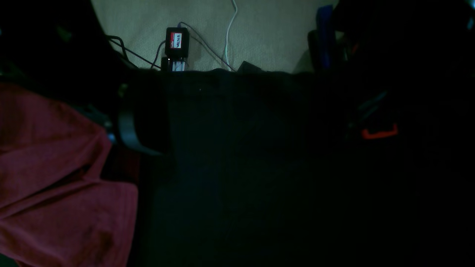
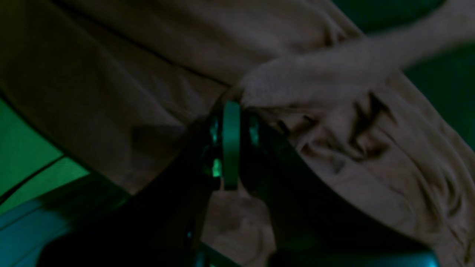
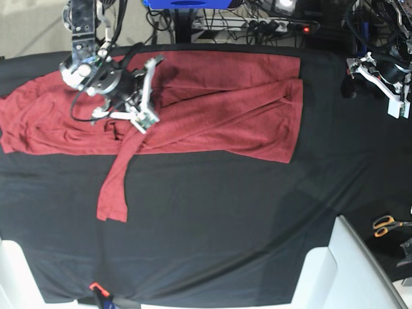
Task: Fold the T-shirt properly
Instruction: 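Fold the held sleeve with the right gripper across the shirt body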
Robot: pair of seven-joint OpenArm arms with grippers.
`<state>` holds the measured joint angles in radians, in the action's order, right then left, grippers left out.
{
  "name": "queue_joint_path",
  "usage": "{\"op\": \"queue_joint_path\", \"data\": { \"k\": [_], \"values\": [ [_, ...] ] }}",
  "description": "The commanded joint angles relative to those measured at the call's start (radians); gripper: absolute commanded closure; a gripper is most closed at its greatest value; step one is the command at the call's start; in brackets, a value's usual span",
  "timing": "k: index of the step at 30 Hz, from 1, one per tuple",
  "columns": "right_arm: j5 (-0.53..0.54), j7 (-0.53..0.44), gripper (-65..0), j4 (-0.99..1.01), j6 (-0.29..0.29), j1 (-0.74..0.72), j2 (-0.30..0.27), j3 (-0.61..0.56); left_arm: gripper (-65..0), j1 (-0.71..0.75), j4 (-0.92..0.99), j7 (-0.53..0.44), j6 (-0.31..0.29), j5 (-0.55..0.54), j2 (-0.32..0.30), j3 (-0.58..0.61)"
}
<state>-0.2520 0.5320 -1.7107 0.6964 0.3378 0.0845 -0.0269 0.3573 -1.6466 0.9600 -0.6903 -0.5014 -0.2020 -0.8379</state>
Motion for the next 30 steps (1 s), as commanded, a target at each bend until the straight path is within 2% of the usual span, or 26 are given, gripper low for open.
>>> {"op": "queue_joint_path", "data": {
  "k": [1, 6, 8, 11, 13, 15, 18, 21, 24, 27, 30],
  "values": [
    [0.009, -0.016, -0.6, -0.016, 0.002, 0.008, 0.001, -0.012, -55.6, -0.001, -0.014, -0.017, -0.008, -0.016, -0.015, -0.007],
    [0.009, -0.008, -2.6, -0.019, 0.002, 0.004, 0.001, -0.015, -55.6, -0.001, -0.014, -0.017, -0.008, -0.016, -0.015, -0.007],
    [0.009, -0.008, -10.8, -0.027, 0.002, 0.004, 0.001, -0.018, -55.6, -0.001, -0.014, -0.017, -0.008, -0.016, -0.015, -0.007],
    [0.009, 0.003, -29.6, -0.082, 0.002, 0.008, -0.001, -0.023, -55.6, -0.001, -0.014, -0.017, -0.008, -0.016, -0.015, -0.007],
    [0.009, 0.041, -39.5, -0.142, 0.002, 0.004, -0.001, -0.023, -55.6, -0.001, -0.014, -0.017, -0.008, -0.016, -0.015, -0.007],
    [0.009, 0.064, -44.0, -0.187, 0.002, -0.018, -0.001, -0.017, -55.6, -0.001, -0.014, -0.017, -0.008, -0.016, -0.015, -0.007],
    [0.009, 0.099, -43.7, -0.171, 0.002, -0.131, -0.004, 0.026, -55.6, -0.001, -0.014, -0.017, -0.008, -0.016, -0.015, -0.007],
    [0.009, 0.196, -43.7, -0.038, 0.002, -0.311, -0.001, 0.124, -55.6, 0.001, -0.014, -0.019, -0.008, -0.016, -0.014, -0.007],
    [0.053, 0.253, -42.5, 0.177, 0.002, -0.501, 0.001, 0.256, -55.6, 0.006, -0.014, -0.019, -0.008, -0.016, -0.014, -0.007],
    [0.115, 0.268, -41.7, 0.413, 0.002, -0.655, -0.015, 0.382, -55.6, 0.010, -0.014, -0.020, -0.008, -0.016, -0.014, -0.007],
    [0.116, 0.251, -41.6, 0.650, 0.002, -0.767, -0.048, 0.437, -55.6, 0.010, -0.014, -0.020, -0.008, -0.016, -0.014, -0.007]
  ]
}}
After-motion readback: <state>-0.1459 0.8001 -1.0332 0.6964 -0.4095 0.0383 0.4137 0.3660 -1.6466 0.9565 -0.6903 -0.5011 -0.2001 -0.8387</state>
